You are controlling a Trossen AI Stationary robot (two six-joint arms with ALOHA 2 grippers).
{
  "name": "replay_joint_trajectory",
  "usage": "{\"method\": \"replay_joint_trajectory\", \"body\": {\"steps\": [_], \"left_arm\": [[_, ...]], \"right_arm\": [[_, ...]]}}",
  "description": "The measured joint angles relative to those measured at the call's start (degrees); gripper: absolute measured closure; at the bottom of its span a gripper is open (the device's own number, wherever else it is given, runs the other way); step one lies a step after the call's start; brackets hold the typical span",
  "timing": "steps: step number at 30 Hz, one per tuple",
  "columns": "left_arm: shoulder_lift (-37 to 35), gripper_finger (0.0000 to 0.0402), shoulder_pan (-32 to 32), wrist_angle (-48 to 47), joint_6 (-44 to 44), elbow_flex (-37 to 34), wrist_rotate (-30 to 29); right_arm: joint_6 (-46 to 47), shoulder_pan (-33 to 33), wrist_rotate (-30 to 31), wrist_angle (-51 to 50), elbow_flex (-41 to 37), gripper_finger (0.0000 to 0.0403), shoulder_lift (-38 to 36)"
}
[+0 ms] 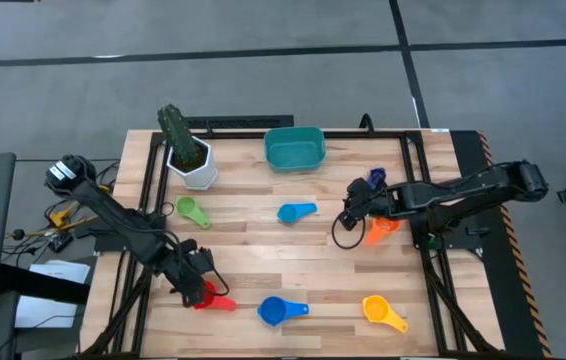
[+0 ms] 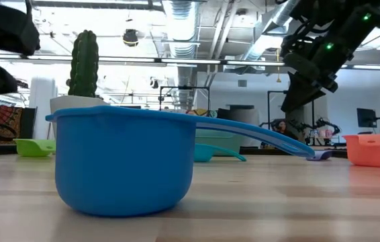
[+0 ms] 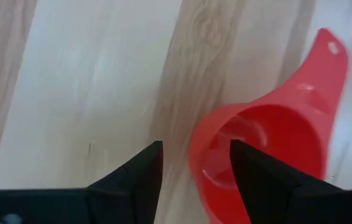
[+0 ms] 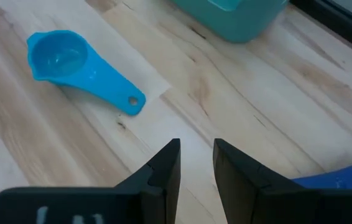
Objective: Nest measuring cups in basket
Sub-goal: Stack the red measuring cup into the orange measuring cup
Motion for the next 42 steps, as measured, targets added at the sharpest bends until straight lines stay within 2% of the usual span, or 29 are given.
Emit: {"method": "replay_joint_trajectory", "body": {"steps": [5,12,14,19,23,33,37,42], "left_arm": [[2.9,0.0275,-0.2,-0.6,0.4,-0.2,2.2],[4.7,0.0377,-0.2,-0.8,1.8,-0.2,5.2],[4.7,0.0394,-0.2,-0.8,2.5,-0.2,5.4],[4.7,0.0399,-0.1,-1.2,6.9,0.2,3.0],[4.7,0.04,0.8,-2.3,13.8,2.3,-0.1],[4.7,0.0401,6.2,-15.9,32.2,13.3,-13.1],[4.7,0.0401,10.5,-17.7,38.5,17.9,-18.4],[5.6,0.0401,18.7,-15.2,45.8,21.8,-19.4]], "right_arm": [[-0.1,0.0,0.0,0.2,0.0,0.0284,0.0],[-1.0,0.0,0.0,1.4,0.0,0.0284,0.0],[-1.4,0.0,0.0,2.2,0.0,0.0284,0.0],[-1.5,0.0,-0.1,2.5,0.0,0.0284,0.0],[-1.4,0.3,-0.6,2.4,0.0,0.0284,0.0],[-1.2,4.4,-2.5,4.3,2.6,0.0285,0.0],[-1.0,7.7,-4.3,14.4,2.6,0.0285,0.7],[-5.5,10.9,-13.0,33.3,2.7,0.0285,5.7]]}}
